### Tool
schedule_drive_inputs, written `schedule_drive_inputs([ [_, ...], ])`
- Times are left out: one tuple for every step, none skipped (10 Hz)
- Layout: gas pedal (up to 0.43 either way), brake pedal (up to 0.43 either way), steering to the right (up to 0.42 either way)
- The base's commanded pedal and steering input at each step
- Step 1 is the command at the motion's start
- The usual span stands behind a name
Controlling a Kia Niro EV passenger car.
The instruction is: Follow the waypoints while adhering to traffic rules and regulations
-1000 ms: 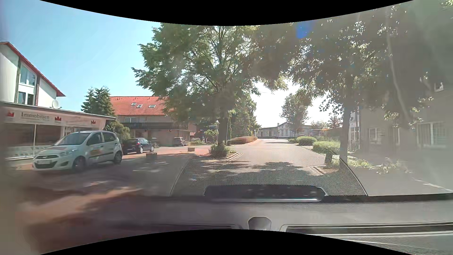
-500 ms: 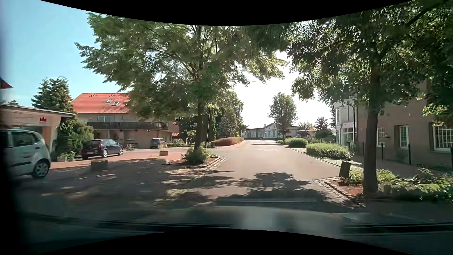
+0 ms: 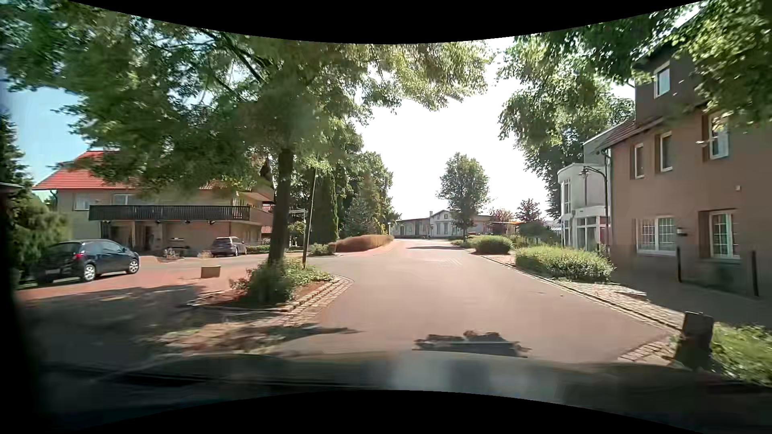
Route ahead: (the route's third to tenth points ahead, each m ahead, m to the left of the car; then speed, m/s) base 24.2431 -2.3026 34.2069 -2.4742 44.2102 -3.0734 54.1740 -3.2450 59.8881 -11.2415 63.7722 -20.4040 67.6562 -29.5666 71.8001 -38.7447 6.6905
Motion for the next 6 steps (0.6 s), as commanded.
schedule_drive_inputs([
  [0.228, 0.006, 0.067],
  [0.228, 0.006, 0.063],
  [0.228, 0.006, 0.057],
  [0.228, 0.006, 0.053],
  [0.220, 0.006, 0.047],
  [0.209, 0.006, 0.040],
])
